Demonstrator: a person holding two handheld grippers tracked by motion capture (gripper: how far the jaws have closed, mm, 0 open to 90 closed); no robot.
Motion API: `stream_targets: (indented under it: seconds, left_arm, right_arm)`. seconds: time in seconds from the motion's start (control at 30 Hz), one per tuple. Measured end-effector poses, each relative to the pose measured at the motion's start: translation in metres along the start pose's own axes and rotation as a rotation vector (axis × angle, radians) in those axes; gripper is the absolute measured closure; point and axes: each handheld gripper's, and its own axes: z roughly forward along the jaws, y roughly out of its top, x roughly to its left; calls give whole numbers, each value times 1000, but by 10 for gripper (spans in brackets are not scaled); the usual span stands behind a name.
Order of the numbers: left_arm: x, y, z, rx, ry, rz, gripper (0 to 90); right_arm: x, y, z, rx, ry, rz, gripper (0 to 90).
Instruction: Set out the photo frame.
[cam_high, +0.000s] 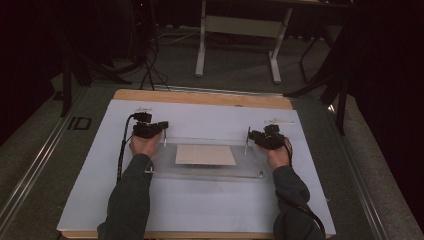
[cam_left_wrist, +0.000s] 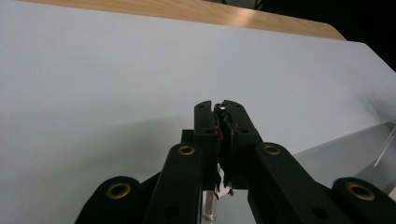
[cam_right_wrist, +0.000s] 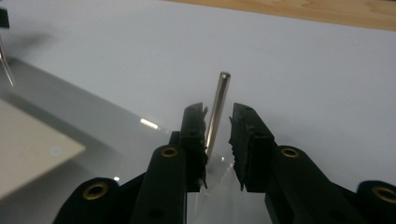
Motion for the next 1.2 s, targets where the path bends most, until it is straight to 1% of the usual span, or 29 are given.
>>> stream_targets:
  seconds: [0.1, 0.17, 0.23, 0.37, 0.43, 0.5, 0.53, 0.6, 0.63, 0.7, 0.77, 0.87, 0.9, 0.93, 0.97, 1.03, 1.13, 1.17, 1.2]
  left_arm:
    - [0, 0, 0, -1, 1, 3, 855]
    - [0, 0, 0, -3, 0, 0, 854]
    - [0, 0, 0, -2, 1, -2, 854]
    - [0, 0, 0, -2, -1, -4, 854]
    - [1, 0, 1, 1, -5, -11, 854]
    - [1, 1, 1, 3, -6, -12, 854]
    - [1, 1, 1, 3, -6, -13, 853]
    - [1, 1, 1, 4, -6, -14, 853]
    - [1, 1, 1, 4, -6, -15, 853]
    - [1, 1, 1, 6, -6, -15, 853]
    - [2, 1, 1, 7, -9, -17, 853]
    - [1, 2, 2, 7, -7, -25, 852]
    - [1, 2, 2, 8, -7, -24, 852]
    - [1, 2, 2, 8, -7, -25, 852]
    - [1, 2, 2, 9, -6, -23, 852]
    - [1, 2, 2, 10, -6, -25, 852]
    - [1, 2, 2, 12, -7, -25, 852]
    - [1, 2, 2, 12, -6, -25, 852]
    - [1, 2, 2, 12, -5, -25, 852]
  right_arm:
    - [0, -5, -8, -5, -1, -18, 741]
    - [-1, -9, -13, -20, 9, -11, 740]
    - [0, -12, -17, -25, 5, -14, 741]
    - [3, -21, -24, -23, -2, -39, 736]
    - [3, -26, -28, -35, -3, -42, 734]
    - [3, -29, -31, -45, -9, -34, 733]
    - [3, -32, -33, -45, -2, -34, 733]
    - [4, -37, -36, -27, -4, -61, 715]
    - [4, -37, -36, -27, -4, -61, 715]
    - [4, -40, -37, -14, -1, -65, 682]
    - [5, -43, -39, -2, -10, -85, 679]
    - [5, -46, -41, 11, -10, -98, 654]
    - [4, -47, -41, 10, 1, -97, 620]
    - [4, -48, -41, 9, 3, -100, 589]
    - [3, -49, -41, 22, -4, -102, 562]
    - [3, -51, -40, 32, -2, -125, 541]
    - [7, -52, -38, 49, 4, -165, 451]
    - [9, -52, -36, 56, 0, -179, 432]
    - [10, -52, -35, 58, 7, -190, 416]
